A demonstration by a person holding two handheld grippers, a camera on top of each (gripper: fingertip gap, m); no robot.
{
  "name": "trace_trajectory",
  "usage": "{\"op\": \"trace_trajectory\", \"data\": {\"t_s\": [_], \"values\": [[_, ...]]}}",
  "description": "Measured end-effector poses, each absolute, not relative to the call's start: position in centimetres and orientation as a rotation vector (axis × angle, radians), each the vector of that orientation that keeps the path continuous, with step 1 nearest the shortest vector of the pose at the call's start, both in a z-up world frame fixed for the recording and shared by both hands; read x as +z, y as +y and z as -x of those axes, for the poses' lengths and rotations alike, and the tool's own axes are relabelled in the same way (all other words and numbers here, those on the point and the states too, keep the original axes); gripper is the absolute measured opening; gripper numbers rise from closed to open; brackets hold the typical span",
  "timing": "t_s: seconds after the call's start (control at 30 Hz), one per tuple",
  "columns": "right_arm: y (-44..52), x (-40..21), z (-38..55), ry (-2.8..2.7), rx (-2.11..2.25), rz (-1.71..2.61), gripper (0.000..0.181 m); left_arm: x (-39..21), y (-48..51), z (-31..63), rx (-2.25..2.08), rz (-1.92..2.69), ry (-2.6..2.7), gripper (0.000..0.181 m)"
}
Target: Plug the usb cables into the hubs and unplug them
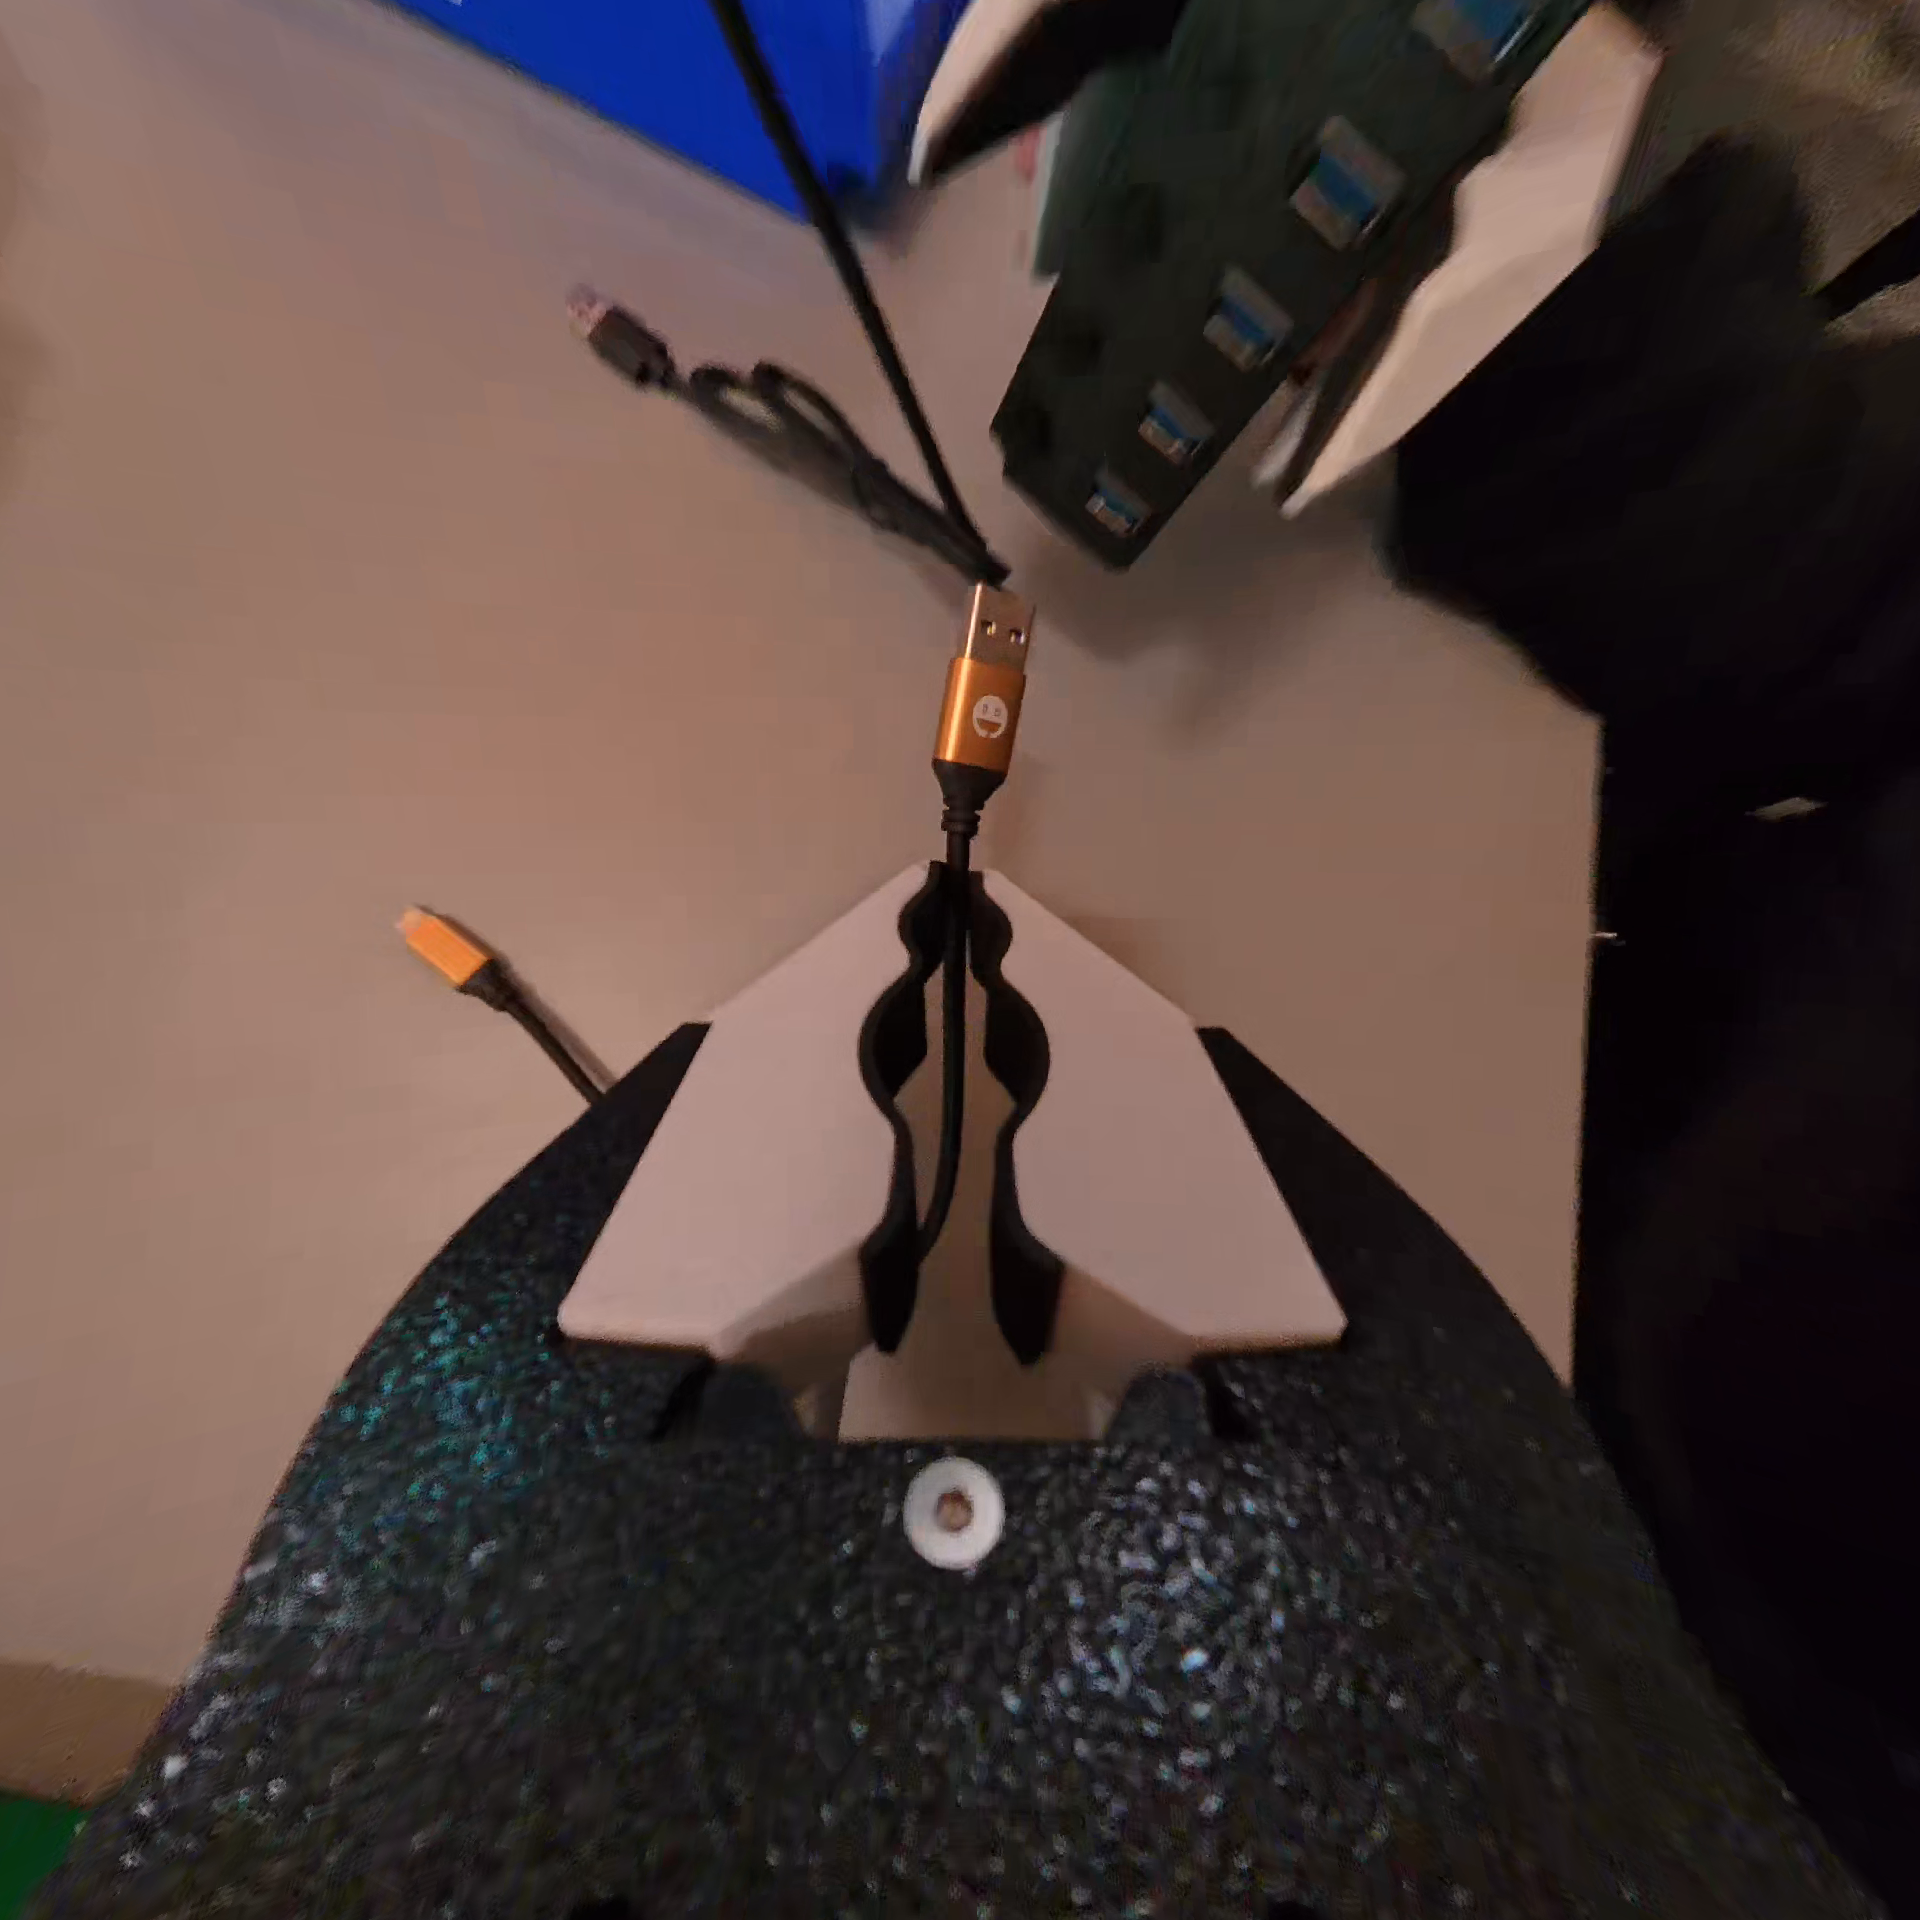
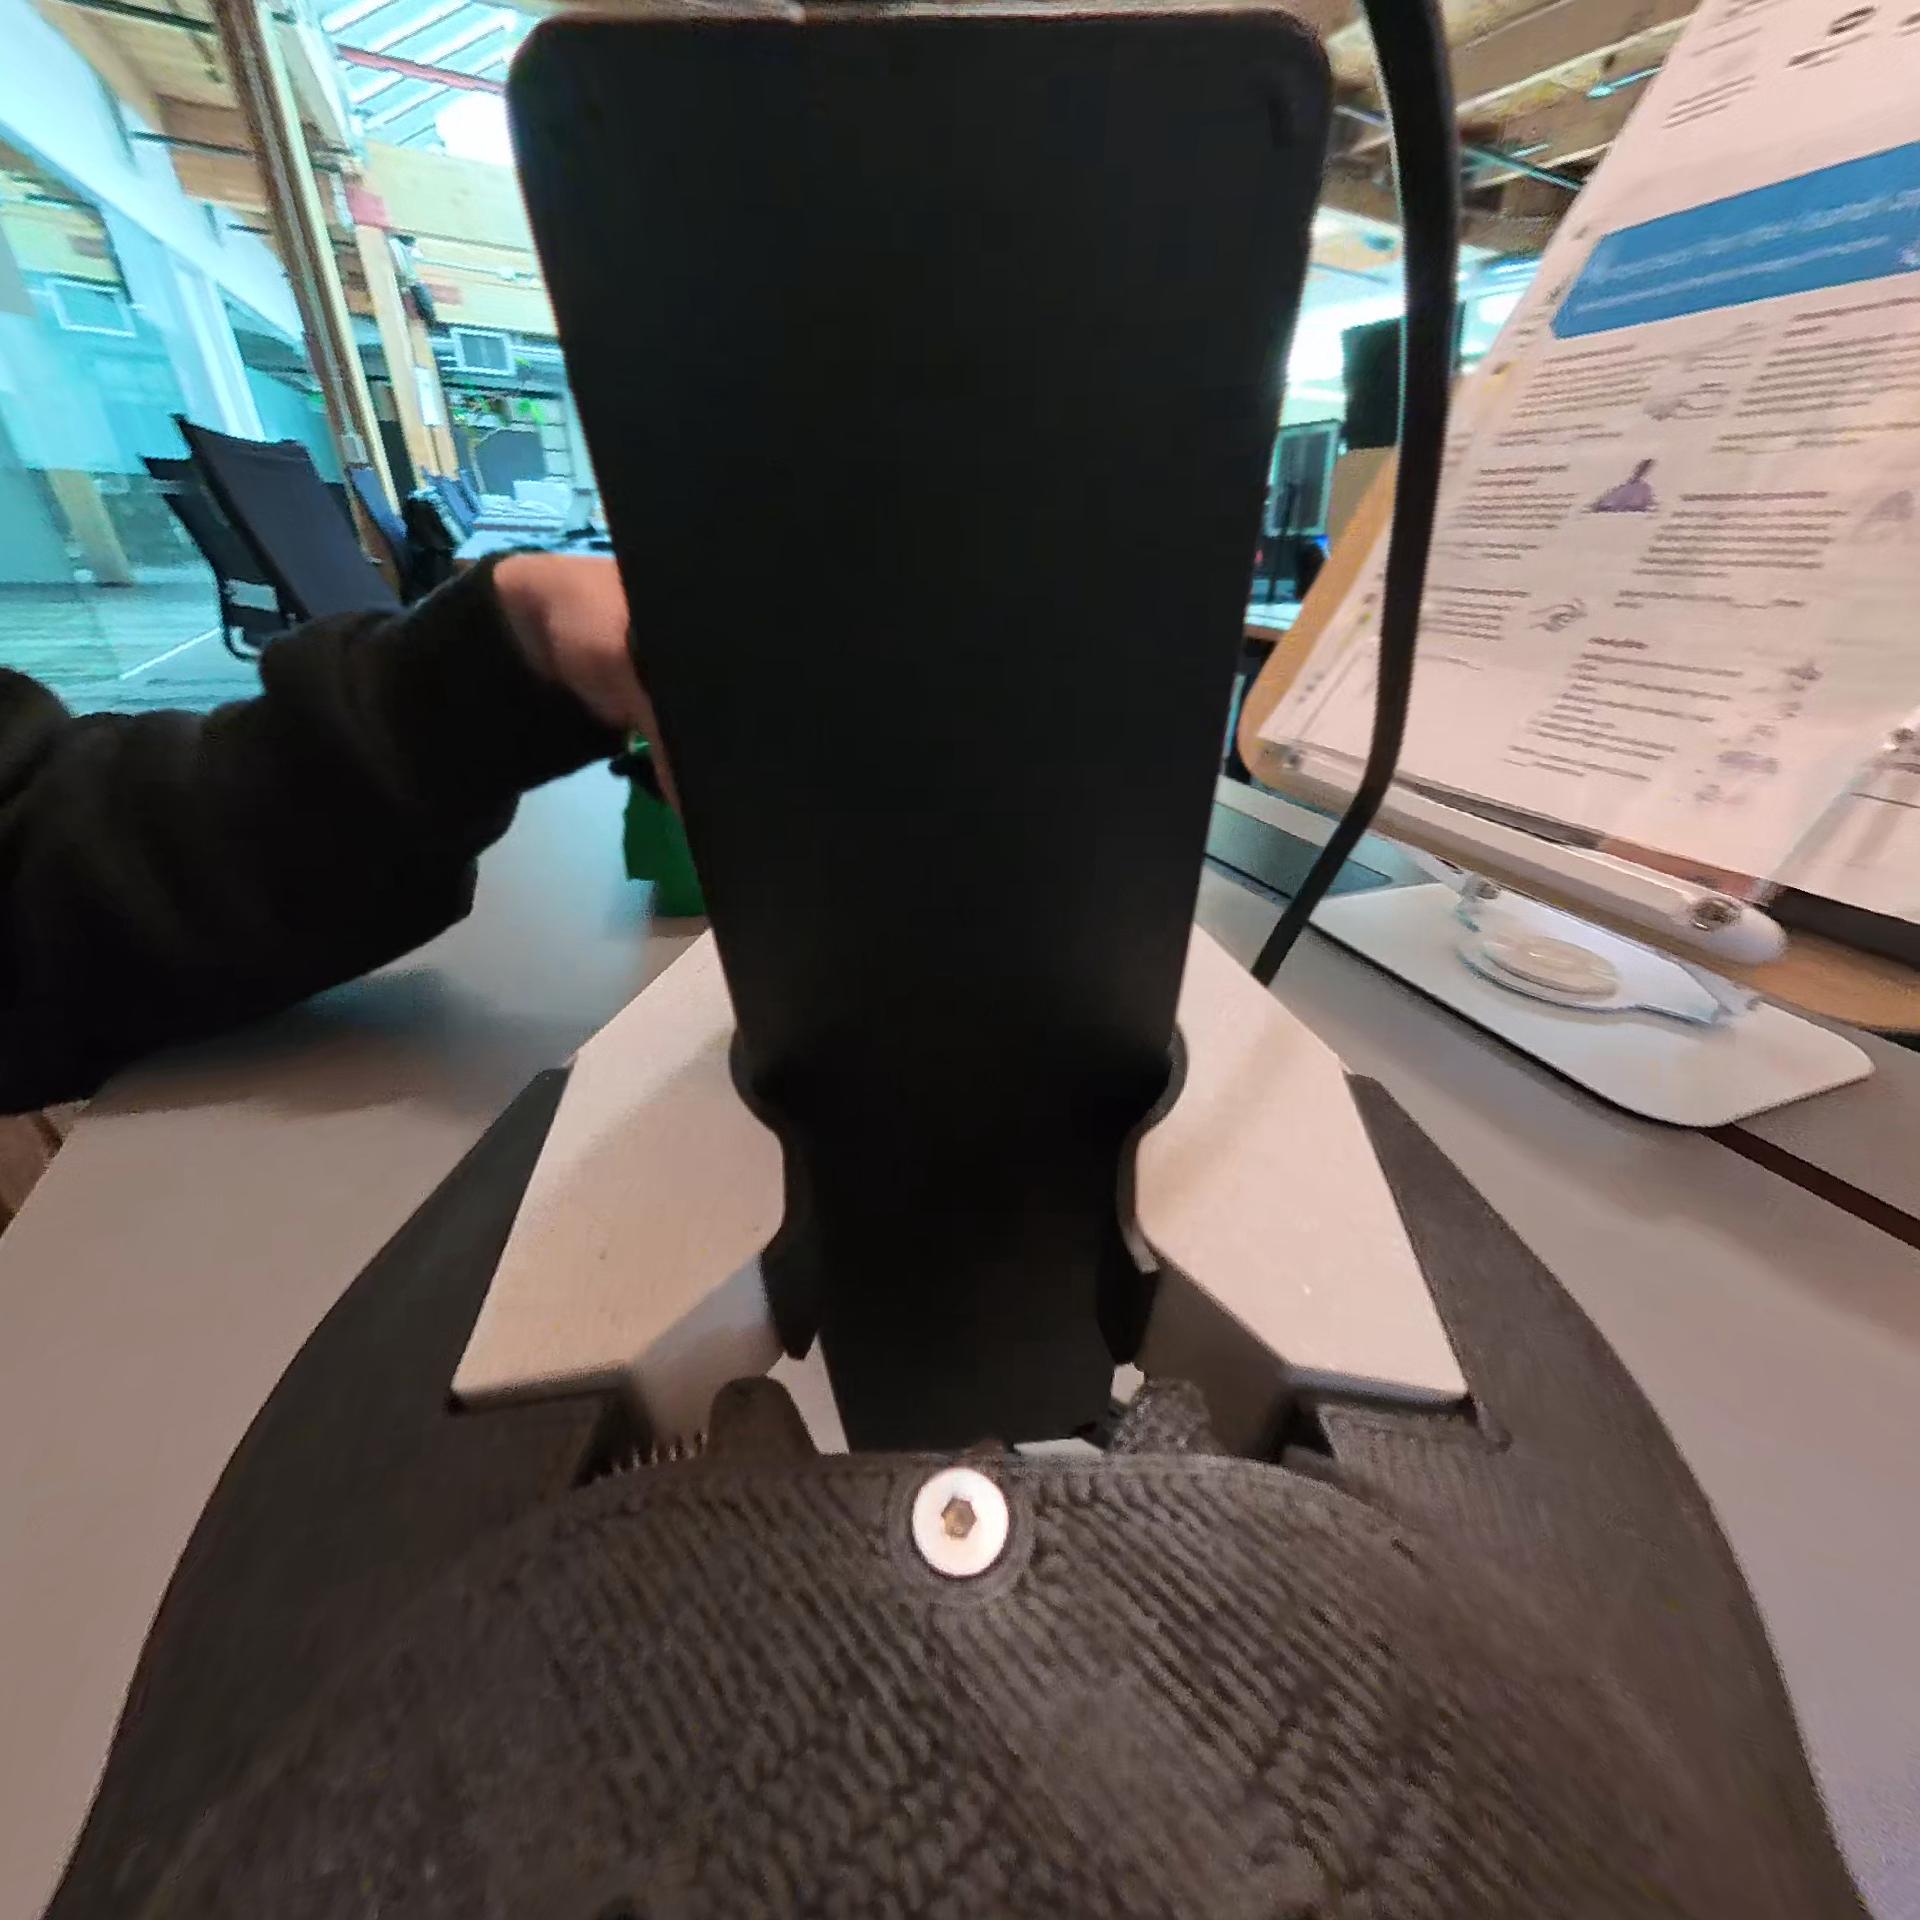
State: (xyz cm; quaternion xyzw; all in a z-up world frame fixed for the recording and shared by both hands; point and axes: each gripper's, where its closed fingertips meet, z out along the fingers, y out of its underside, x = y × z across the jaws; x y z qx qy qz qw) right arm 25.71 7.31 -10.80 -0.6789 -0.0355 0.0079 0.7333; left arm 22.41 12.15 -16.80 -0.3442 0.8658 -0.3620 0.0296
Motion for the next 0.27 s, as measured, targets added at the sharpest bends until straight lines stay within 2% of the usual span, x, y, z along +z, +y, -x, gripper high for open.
{"op": "trace_trajectory", "data": {"t_s": [0.03, 0.27], "values": [[7.5, -10.9, -25.3, -0.1, 0.025, 1.496, 0.063, -16.0, 12.1, -22.1, -1.142, 1.049, 2.661, 0.001], [8.4, -11.8, -22.4, -0.242, 0.078, 1.527, 0.063, -13.4, 11.3, -20.0, -1.118, 0.981, 2.662, 0.001]]}}
